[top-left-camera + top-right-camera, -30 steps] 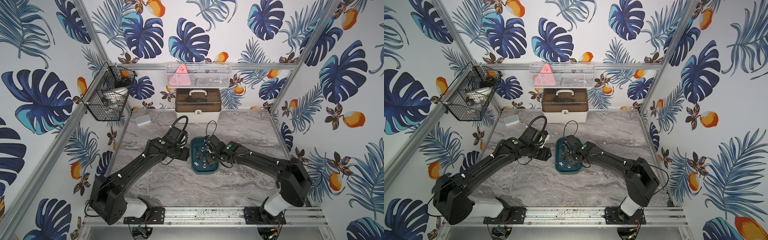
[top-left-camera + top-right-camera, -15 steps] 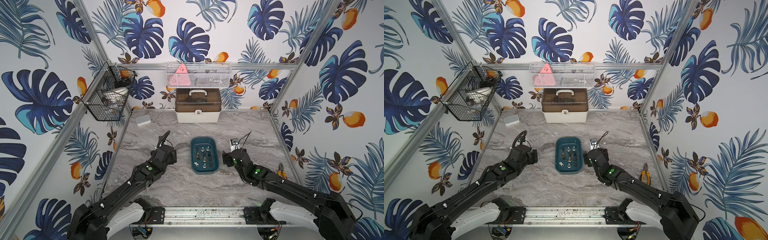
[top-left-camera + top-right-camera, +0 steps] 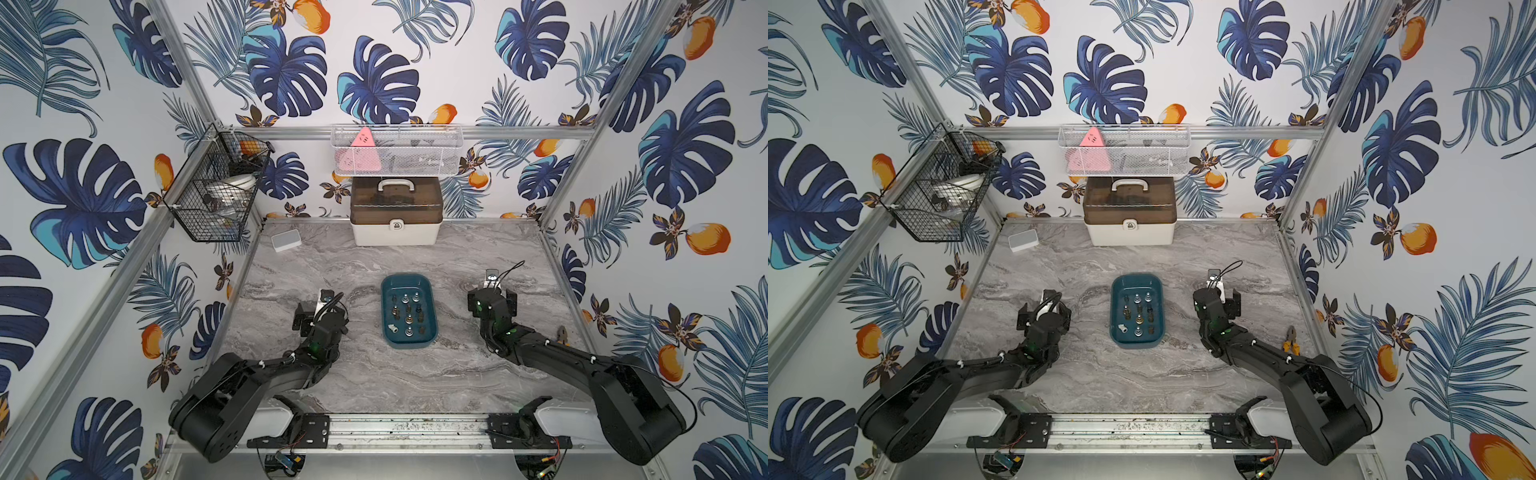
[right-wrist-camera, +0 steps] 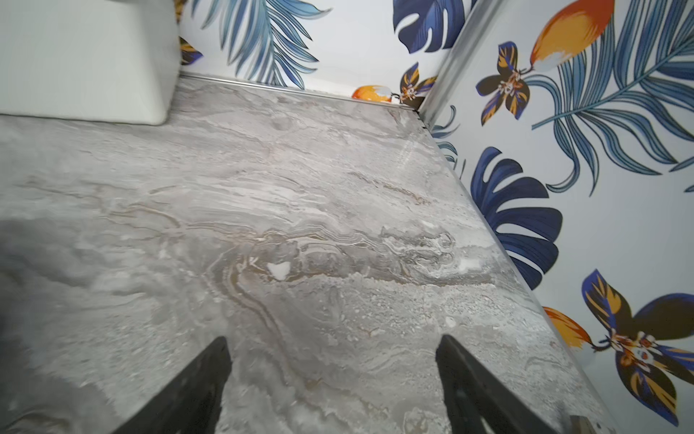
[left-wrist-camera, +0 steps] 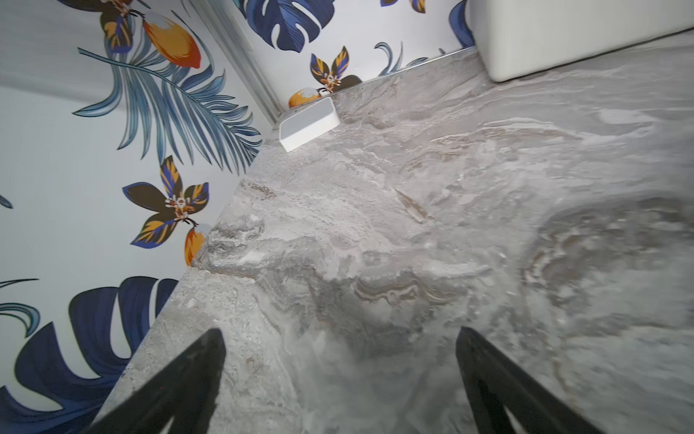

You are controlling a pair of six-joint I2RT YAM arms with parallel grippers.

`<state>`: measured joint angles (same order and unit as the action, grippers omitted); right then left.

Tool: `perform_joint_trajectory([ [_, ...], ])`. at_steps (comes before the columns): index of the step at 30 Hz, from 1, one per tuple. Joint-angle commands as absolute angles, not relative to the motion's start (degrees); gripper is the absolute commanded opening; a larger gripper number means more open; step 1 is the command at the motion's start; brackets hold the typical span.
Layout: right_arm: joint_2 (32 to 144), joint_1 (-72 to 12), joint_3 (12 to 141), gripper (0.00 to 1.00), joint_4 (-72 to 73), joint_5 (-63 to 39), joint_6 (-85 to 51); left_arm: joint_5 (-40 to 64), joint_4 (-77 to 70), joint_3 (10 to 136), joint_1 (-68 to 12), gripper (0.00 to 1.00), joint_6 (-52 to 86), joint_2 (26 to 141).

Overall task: Put the chess pieces into the storage box
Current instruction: Reset both arms

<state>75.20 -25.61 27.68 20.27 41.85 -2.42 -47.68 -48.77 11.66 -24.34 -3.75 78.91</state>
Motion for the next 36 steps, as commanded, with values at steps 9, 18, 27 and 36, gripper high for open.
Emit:
perform_joint_trajectory([
  [9,89.5,-17.2,20.2,0.87,57.8,28.3,5.5,-25.1,-70.8,13.2,-9.5,0.99,0.5,90.6],
  [18,95.4,-10.2,20.1,0.88,60.4,15.9,1.7,-20.1,-77.0,13.2,-8.5,0.99,-1.3,96.5],
  [27,95.1,-4.6,24.3,1.00,52.8,6.8,-0.3,-7.6,-58.6,20.9,-2.4,0.99,1.5,94.3],
  [36,95.2,-4.7,24.9,1.00,51.6,6.6,0.0,-5.1,-57.8,21.4,-2.5,0.99,0.5,94.4],
])
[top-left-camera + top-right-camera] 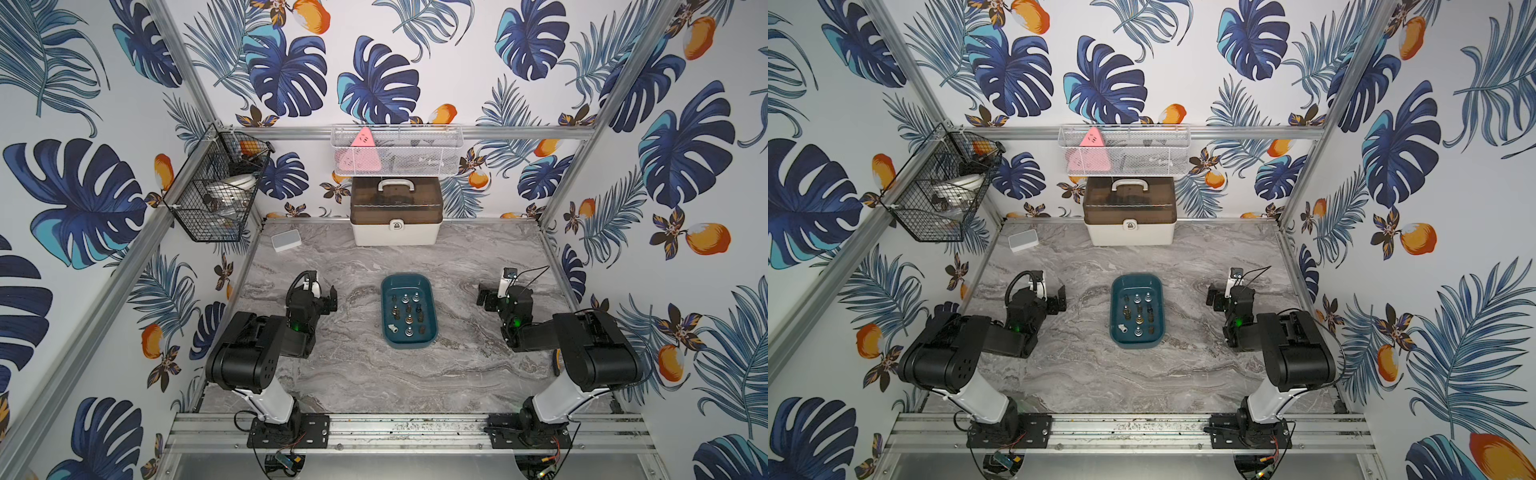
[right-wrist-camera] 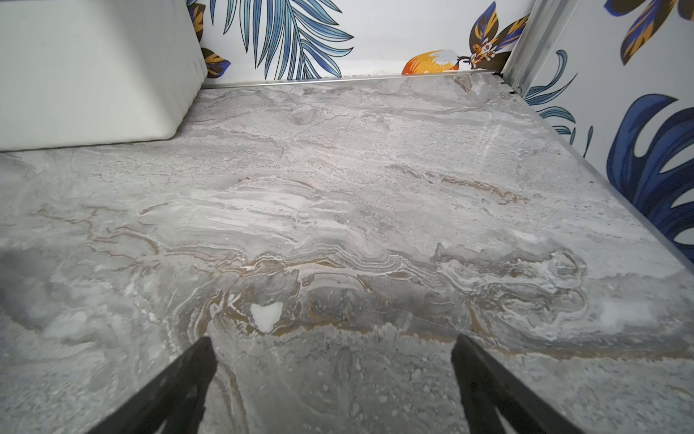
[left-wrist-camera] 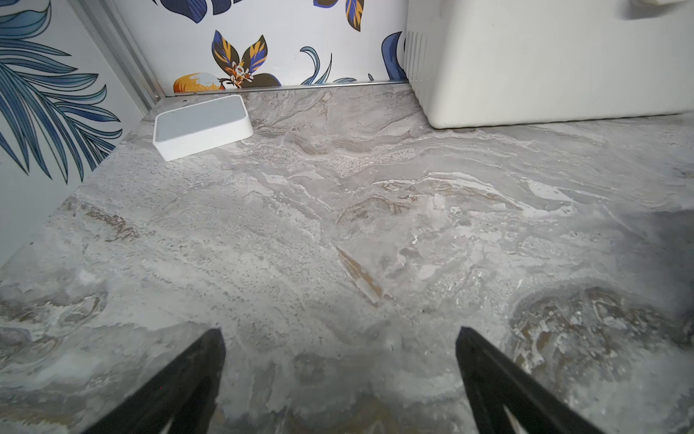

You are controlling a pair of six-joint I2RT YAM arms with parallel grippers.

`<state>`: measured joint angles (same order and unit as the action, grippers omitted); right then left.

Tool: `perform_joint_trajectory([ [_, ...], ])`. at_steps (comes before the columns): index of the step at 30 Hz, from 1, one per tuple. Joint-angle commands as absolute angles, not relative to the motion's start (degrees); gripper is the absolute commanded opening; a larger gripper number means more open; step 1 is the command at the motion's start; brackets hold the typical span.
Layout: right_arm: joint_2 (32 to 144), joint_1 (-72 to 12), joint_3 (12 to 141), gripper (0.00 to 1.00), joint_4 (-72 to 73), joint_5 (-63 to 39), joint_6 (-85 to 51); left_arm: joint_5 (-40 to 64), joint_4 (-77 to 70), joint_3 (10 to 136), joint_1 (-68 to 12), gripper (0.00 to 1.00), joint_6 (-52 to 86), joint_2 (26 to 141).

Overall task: Put the chess pieces into the storage box
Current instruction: Reset both arms

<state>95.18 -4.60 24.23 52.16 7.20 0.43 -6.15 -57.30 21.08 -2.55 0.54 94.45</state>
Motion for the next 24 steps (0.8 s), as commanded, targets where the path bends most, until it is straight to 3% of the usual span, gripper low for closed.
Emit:
perform_joint_trajectory([
  [1,95.3,-4.7,25.1,1.00,51.1,6.0,0.2,-5.1,-57.6,21.4,-2.5,0.99,0.6,94.3],
  [14,95.2,-4.7,24.5,1.00,52.1,5.1,0.5,-5.8,-58.6,20.7,-2.5,0.99,0.7,94.2],
  [20,96.0,-4.9,12.2,1.00,76.7,12.9,-2.6,-5.4,-86.8,8.6,-2.5,0.99,0.5,98.2],
  [24,93.6,-4.9,21.1,1.00,55.7,10.7,-2.1,-9.3,-63.7,18.0,-2.5,0.99,2.0,94.1],
])
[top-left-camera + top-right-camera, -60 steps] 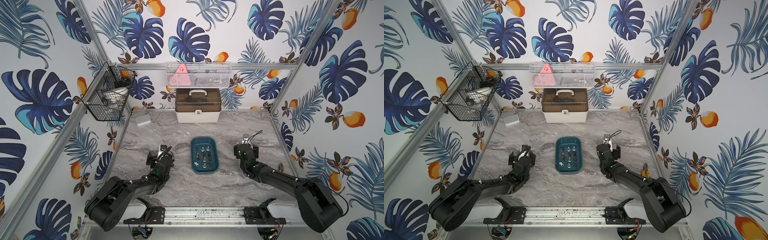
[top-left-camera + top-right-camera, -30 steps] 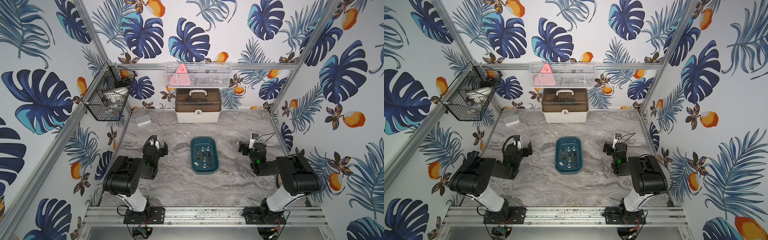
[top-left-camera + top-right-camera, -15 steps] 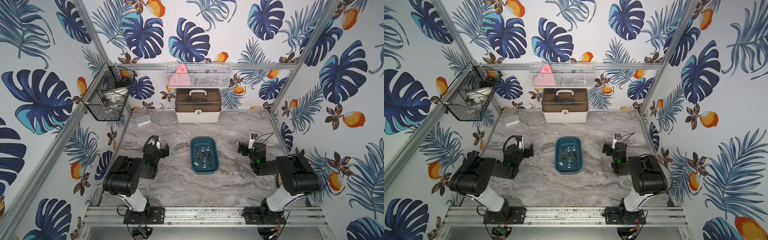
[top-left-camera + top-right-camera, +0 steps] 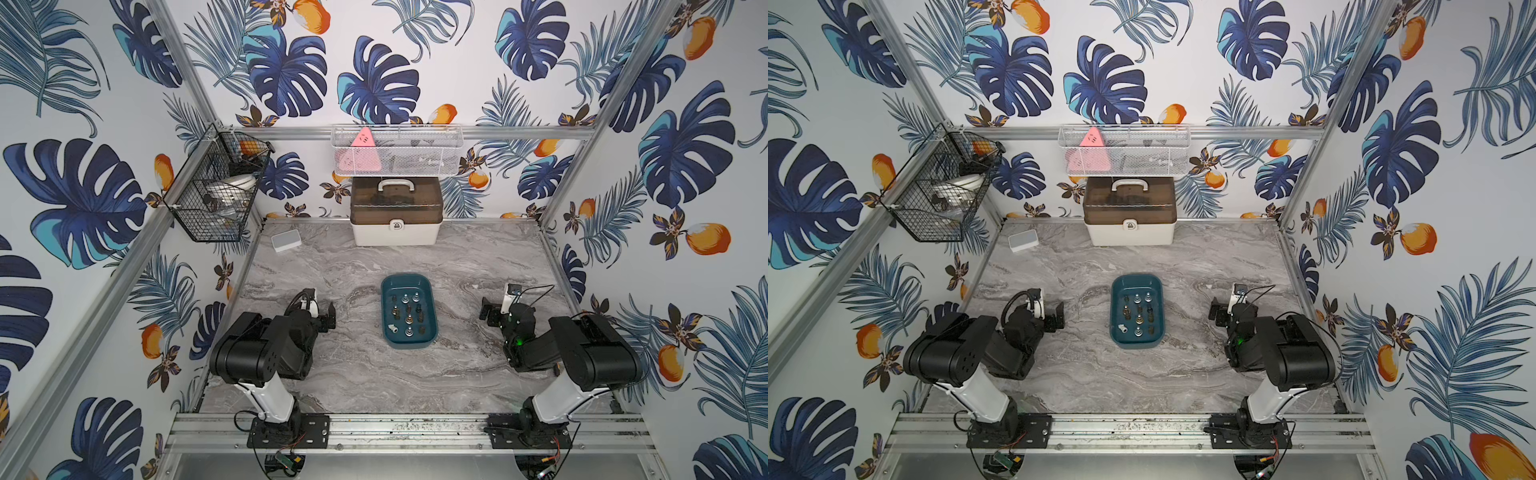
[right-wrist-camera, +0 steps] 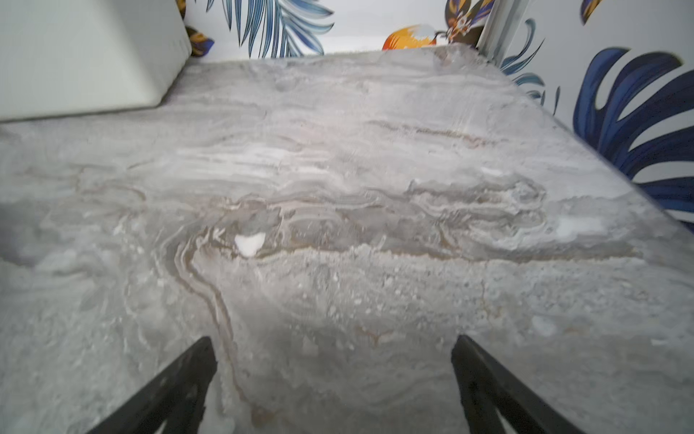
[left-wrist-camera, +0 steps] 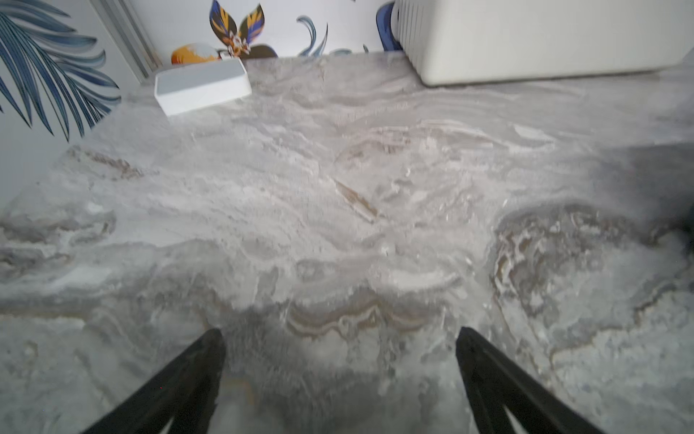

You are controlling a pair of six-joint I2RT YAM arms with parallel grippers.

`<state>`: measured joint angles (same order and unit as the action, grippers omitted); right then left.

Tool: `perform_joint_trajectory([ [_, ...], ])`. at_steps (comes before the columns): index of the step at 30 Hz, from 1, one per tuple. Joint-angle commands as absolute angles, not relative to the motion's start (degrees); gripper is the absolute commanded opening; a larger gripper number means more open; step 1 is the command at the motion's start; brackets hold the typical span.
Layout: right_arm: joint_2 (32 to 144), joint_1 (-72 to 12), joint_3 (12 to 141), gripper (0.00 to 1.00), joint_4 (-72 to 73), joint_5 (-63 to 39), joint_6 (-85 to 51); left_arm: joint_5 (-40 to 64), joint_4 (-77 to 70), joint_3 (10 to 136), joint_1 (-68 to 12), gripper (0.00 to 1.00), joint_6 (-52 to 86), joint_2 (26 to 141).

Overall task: Put the chess pieces into the storage box
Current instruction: Reset both arms

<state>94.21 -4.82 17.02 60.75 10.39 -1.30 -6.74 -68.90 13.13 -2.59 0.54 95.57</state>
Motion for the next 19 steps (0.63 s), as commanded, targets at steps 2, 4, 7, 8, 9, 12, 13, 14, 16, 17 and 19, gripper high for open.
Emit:
perform_joint_trajectory([
  [2,95.0,-5.1,23.7,1.00,53.6,10.1,-0.8,-6.9,-58.8,21.1,-2.8,0.99,0.7,94.5],
  [4,94.3,-5.2,24.0,1.00,51.4,9.7,-1.2,-4.7,-62.0,19.2,-2.8,0.99,0.0,94.4],
  [7,94.7,-5.3,24.1,1.00,52.4,10.0,-0.8,-5.1,-57.2,21.6,-2.8,0.99,0.4,94.5],
  [8,94.5,-5.3,24.4,1.00,51.3,10.1,-1.0,-5.4,-57.9,21.3,-2.8,0.99,0.3,94.4],
  [9,94.7,-5.3,24.2,1.00,52.1,10.0,-0.9,-5.3,-59.0,21.0,-2.8,0.99,0.2,94.6],
  [12,94.8,-5.3,24.2,1.00,52.2,10.0,-0.9,-4.3,-57.8,21.6,-2.7,0.99,0.3,94.7],
  [13,94.8,-5.3,24.2,1.00,52.3,10.0,-0.8,-3.8,-57.3,21.7,-2.5,0.99,0.5,94.6],
  [14,95.1,-5.3,24.0,1.00,53.3,10.1,-0.7,-4.2,-57.8,21.7,-2.5,0.99,0.4,94.7],
  [16,95.0,-5.3,24.1,1.00,52.6,10.1,-0.8,-4.2,-57.8,21.6,-2.5,0.99,0.4,94.7],
  [17,95.0,-5.3,24.1,1.00,52.9,10.0,-0.7,-4.1,-57.9,21.4,-2.5,0.99,0.4,94.5],
  [19,95.0,-5.3,24.1,1.00,52.9,10.0,-0.8,-4.8,-58.4,21.2,-2.5,0.99,0.5,94.5],
])
